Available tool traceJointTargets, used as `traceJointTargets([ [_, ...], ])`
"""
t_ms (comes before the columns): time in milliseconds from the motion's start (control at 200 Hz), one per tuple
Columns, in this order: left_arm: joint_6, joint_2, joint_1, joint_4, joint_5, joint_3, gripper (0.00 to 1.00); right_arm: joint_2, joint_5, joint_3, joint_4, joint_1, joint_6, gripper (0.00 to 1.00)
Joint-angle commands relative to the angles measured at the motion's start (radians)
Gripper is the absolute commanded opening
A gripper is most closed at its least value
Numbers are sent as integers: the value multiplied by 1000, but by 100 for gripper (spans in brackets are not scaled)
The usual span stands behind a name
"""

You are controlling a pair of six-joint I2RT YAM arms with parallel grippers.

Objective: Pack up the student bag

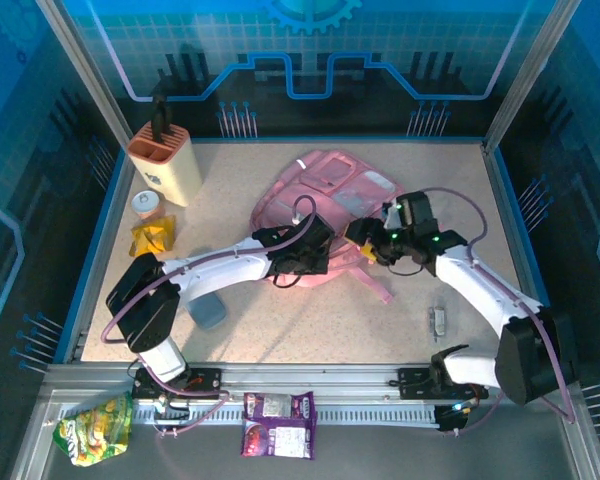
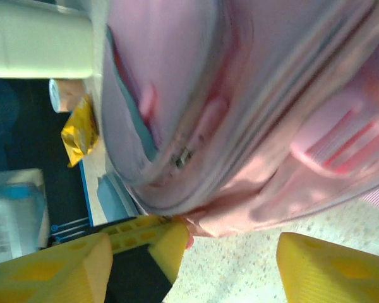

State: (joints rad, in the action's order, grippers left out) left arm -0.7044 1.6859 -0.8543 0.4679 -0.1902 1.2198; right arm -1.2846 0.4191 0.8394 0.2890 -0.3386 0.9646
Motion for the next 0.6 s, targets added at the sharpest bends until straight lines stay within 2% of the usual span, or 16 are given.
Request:
traceJointTargets([
  [0,-26,-9,-13,-29,-5,28,0,-23,-50,-19,-97,-54,102,66],
  [125,-27,-19,-13,-50,2,10,0,-48,-123,-64,-182,-103,187,60],
  [230,-21,-11,-12,-48,5,13,0,-105,-138,-63,-244,-119,220,49],
  [345,-10,-3,-13,-34,0,18,0,-154,-190,-46,-269,-119,194,30],
  [415,-1,6,-12,-7,-25,20,0,-166,-231,-42,-281,-117,163,21],
  [495,5,16,-11,10,-54,16,0,-177,-225,-32,-273,-106,144,9],
  [590,16,40,-11,7,-63,19,0,-171,-218,-40,-282,-108,145,2],
])
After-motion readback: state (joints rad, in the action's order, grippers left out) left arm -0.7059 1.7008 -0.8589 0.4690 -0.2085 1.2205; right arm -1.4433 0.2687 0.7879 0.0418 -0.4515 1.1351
